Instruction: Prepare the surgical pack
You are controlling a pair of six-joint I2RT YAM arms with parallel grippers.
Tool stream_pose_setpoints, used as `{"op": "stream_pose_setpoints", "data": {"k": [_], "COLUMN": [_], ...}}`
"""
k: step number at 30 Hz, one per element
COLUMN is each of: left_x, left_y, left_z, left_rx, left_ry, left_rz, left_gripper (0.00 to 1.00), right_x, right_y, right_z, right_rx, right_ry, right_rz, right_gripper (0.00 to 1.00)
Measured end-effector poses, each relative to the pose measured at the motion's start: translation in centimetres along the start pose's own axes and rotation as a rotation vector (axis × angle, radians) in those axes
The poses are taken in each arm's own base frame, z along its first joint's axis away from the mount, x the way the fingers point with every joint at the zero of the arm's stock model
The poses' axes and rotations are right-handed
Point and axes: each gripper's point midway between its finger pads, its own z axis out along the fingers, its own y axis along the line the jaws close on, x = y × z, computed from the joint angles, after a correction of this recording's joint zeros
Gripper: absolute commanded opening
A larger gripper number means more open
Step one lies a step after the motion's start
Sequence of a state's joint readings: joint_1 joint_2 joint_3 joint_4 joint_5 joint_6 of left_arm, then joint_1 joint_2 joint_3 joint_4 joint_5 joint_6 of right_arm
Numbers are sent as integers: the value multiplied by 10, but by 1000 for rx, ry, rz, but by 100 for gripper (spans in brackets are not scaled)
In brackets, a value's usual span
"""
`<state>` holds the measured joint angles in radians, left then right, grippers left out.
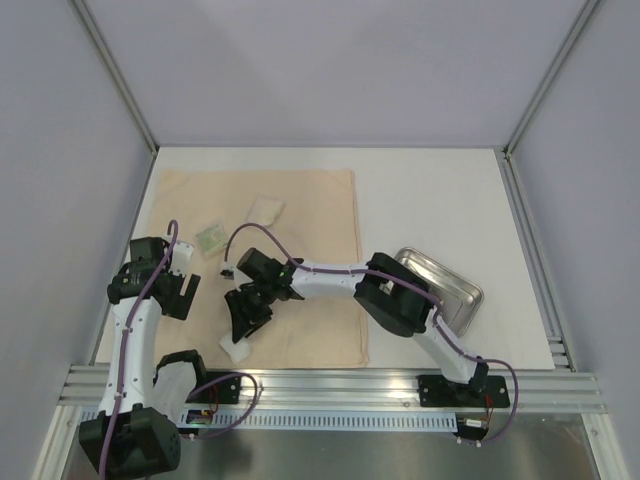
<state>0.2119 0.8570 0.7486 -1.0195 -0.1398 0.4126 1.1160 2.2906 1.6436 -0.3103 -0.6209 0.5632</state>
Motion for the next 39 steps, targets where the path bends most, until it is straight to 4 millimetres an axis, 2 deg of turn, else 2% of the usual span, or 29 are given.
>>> {"op": "stream_pose_setpoints", "data": {"k": [7, 9, 10, 11, 14, 17, 23, 26, 29, 30, 31, 33, 35, 36, 38, 39], "left_x": [0, 0, 0, 0, 0, 0, 0, 0, 0, -1, -4, -14, -30, -38, -54, -63], "left_y": [0, 0, 0, 0, 0, 0, 0, 0, -1, 0, 1, 5, 12, 15, 21, 25], "left_z": [0, 0, 0, 0, 0, 0, 0, 1, 3, 3, 2, -1, -7, -9, -13, -14], "left_rx": [0, 0, 0, 0, 0, -1, 0, 3, 12, 16, 19, 19, 19, 20, 22, 25], "left_ry": [-1, -1, 0, 0, -1, -1, 0, 8, 25, 29, 28, 18, -6, -20, -41, -52], "left_rz": [-2, -2, -2, -2, -2, -2, -2, -1, 1, 2, 1, -2, -6, -9, -16, -19], "left_gripper": [90, 90, 90, 90, 90, 90, 90, 90, 90, 90, 90, 90, 90, 90, 89, 89], "right_x": [0, -1, -2, -2, -2, -1, 0, -1, -16, -25, -34, -53, -65, -68, -64, -56], "right_y": [4, 4, 4, 3, -1, -2, -1, 8, 27, 35, 40, 42, 29, 16, -22, -44], "right_z": [5, 6, 6, 7, 13, 14, 9, -9, -50, -71, -96, -158, -219, -252, -312, -334], "right_rx": [-36, -32, -30, -27, -25, -26, -18, -12, -22, -27, -26, -8, 45, 87, 206, 272], "right_ry": [14, 13, 11, 11, 16, 19, 30, 35, -11, -45, -85, -186, -278, -330, -407, -423], "right_rz": [26, 30, 31, 33, 39, 41, 10, -32, -106, -142, -174, -238, -259, -265, -236, -209], "right_gripper": [46, 42, 38, 28, 10, 1, 0, 1, 1, 1, 0, 1, 0, 0, 1, 0]}}
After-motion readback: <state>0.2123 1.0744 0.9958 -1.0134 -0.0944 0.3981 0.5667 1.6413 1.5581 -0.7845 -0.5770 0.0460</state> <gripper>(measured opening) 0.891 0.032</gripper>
